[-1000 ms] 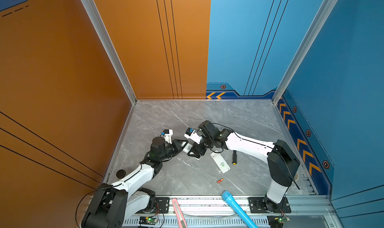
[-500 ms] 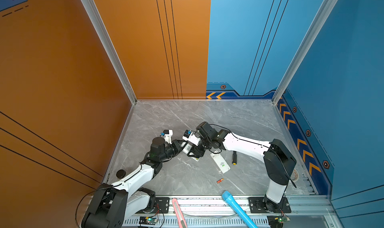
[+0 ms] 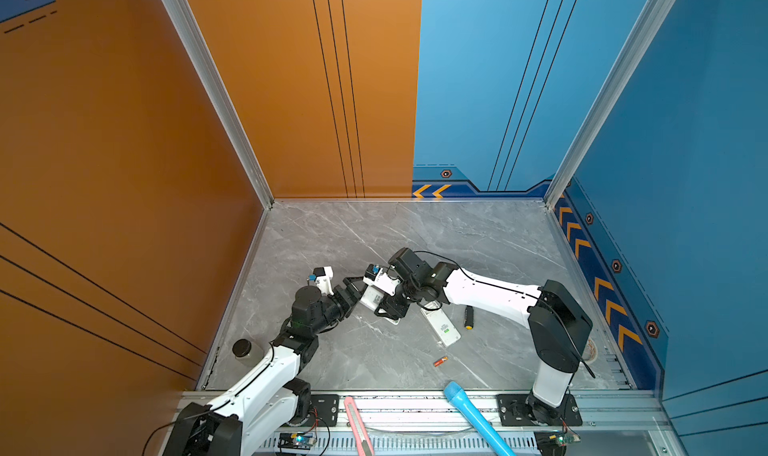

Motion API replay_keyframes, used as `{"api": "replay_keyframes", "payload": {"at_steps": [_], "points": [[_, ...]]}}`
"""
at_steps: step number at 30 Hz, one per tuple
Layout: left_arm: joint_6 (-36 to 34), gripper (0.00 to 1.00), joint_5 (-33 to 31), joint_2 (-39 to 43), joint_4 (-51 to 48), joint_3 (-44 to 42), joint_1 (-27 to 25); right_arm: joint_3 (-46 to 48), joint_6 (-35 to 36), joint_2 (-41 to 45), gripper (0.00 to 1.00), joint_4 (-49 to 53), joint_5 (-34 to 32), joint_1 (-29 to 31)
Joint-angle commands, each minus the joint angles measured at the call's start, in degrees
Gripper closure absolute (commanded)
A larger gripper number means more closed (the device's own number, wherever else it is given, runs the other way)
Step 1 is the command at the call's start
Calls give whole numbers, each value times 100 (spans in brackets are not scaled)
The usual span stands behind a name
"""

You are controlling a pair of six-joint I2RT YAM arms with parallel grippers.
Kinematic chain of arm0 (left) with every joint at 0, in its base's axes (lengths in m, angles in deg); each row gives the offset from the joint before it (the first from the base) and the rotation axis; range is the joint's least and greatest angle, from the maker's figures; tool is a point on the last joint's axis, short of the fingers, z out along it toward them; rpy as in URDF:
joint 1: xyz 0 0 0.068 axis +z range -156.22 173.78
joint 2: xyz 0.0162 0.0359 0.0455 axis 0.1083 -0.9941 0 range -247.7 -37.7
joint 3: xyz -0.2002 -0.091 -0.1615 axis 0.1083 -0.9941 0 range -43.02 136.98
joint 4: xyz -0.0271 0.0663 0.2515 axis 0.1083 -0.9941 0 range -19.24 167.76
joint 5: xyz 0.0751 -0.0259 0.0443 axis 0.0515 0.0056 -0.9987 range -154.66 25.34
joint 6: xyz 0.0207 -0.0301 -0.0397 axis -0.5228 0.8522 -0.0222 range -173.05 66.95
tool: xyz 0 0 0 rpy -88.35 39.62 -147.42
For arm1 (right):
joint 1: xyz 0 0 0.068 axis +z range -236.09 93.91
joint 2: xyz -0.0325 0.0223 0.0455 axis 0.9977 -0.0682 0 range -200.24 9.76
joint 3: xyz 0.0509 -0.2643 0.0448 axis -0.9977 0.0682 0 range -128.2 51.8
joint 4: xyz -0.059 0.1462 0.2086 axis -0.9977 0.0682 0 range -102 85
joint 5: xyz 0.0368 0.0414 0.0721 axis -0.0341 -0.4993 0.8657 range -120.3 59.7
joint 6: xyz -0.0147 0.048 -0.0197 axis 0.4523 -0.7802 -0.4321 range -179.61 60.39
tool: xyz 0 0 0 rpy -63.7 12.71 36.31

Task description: Unload the batteries from the remote control

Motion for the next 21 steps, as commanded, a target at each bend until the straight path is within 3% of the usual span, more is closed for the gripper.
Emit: {"api": "replay_keyframes", "payload": {"at_steps": [1,4,7,12,21], "points": [[-121,2,-649,751,-2137,454,98,122,436,265,77,505,-351,33],[-492,2,-1335,1174,-4310,1096,181,152,997,235,77,888,-593,155],[-557,2,-1514,1006,-5292,1455,252,66,1645,34,77,1446,-805,389],[-1076,2,-1741,482,-5415,1960,-44,121,2637,-139,77,1634,-1021,725],[-1568,2,-1742,191,-5283,2227,-101,-271,3708,-901,77,2099,-1358,1113]]}}
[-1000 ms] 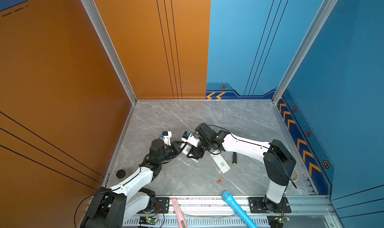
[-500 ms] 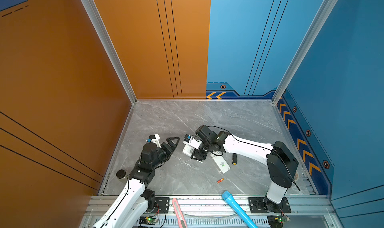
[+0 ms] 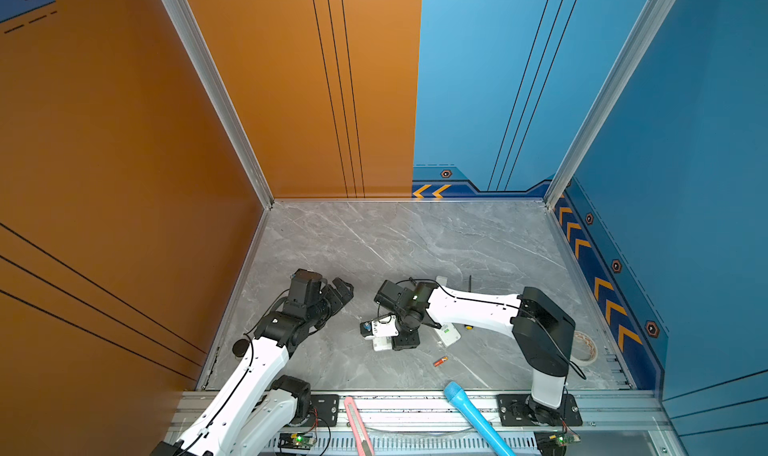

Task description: Unload the batteries from the remote control

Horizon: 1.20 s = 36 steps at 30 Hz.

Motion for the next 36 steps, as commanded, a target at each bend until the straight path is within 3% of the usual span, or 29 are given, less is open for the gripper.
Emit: {"api": "replay_keyframes", "payload": {"at_steps": [1,6,11,16,17,18,21,23,25,27,29,31,33,36], "points": [[-309,2,-136,3,-136,114,-32,-244,628,-319,77,426,-293,132],[-334,2,-145,50,-119,110,-25,-400,720,-492,70,418,-251,154],[-340,2,-128,40,-101,73,1,-358,738,-526,42,399,-390,160],[-345,2,-105,-38,-14,126,28,-262,205,-98,31,-82,-480,26],[-345,2,-105,-74,2,146,32,-220,72,81,17,-219,-439,-5],[-351,2,-98,-110,28,160,36,-144,-24,233,14,-324,-428,-4],[-345,2,-77,-202,122,163,53,-53,-394,643,14,-358,-361,-18],[-399,2,-48,-256,169,233,54,31,-1165,1035,15,-521,-363,-150],[-523,2,-75,-339,220,336,22,204,-2556,1603,16,-827,-623,-403],[-708,2,-61,-517,361,446,-45,387,-4439,2141,18,-905,-1054,-805],[-861,2,-2,-809,488,604,-178,504,-6518,2508,26,-248,-1232,-1454],[-1001,2,14,-1199,610,848,-457,956,-7995,2865,35,467,-1244,-2077],[-1099,2,58,-1565,809,1060,-754,1675,-8792,3296,39,498,-1284,-2515],[-952,2,367,-2079,1182,1274,-1000,2502,-9288,3622,47,61,-1226,-2939]]}}
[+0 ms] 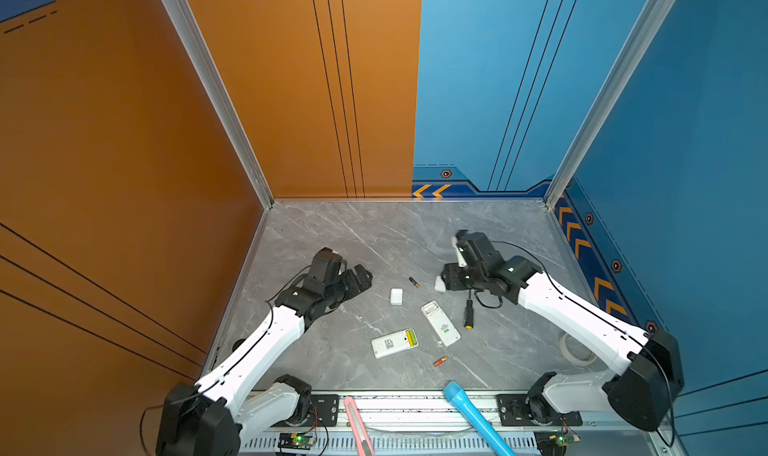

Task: Unload the batteries from the remote control
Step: 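Grasp the yellow-and-black screwdriver handle with the right gripper and lift it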

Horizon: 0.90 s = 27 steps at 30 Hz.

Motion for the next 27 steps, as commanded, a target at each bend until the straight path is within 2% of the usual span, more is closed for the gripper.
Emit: {"api": "replay_keyframes", "payload": {"at_steps": [1,9,17,27], "points": [[-86,2,365,-428,529,292,-248,752,-1897,27,49,338,15,-277],[-48,1,611,-893,765,618,-605,1269,-1607,-731,52,-522,314,-933],[-22,3,603,-851,757,525,-609,1126,-1365,-1104,53,-943,593,-902],[31,6,585,-899,801,478,-601,1023,-1293,-1303,53,-761,573,-691]]}}
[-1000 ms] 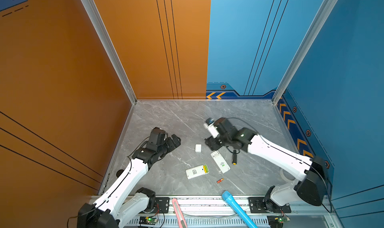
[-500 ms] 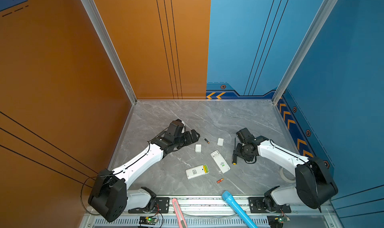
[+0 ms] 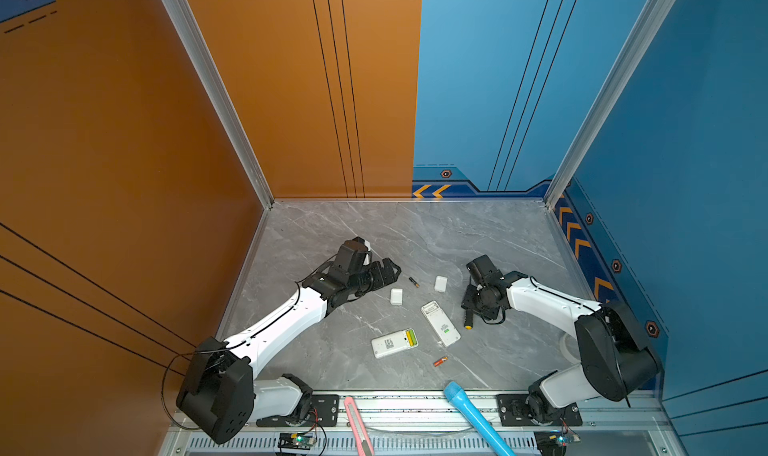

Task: Unload the batteries from the remote control
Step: 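Grasp the yellow-and-black screwdriver handle with the right gripper and lift it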

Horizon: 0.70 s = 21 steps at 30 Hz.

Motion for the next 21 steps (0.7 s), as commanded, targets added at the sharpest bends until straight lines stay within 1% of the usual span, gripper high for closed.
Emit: {"api": "replay_keyframes", "payload": {"at_steps": [1,4,5,7,11,12,16,19,21], "points": [[29,6,83,-18,28,-6,-15,-156,67,-110,53,100,19,123],[74,8,100,-49,33,-39,-15,-140,36,-193,55,213,-122,164],[94,9,118,-61,222,-45,-12,-132,44,-219,56,223,-145,163],[121,11,164,-97,273,-36,-12,-103,88,-251,59,205,-188,164],[290,13,272,-162,467,6,-24,-155,306,-343,68,278,-311,173],[364,18,312,-188,540,12,-32,-149,366,-379,70,284,-333,173],[730,23,509,-363,866,109,-84,-113,709,-361,85,238,-402,205],[1175,27,700,-517,1170,239,-133,-264,1085,-124,97,374,-599,314],[1463,29,824,-625,1380,396,-179,-457,1439,147,100,540,-842,424]]}}
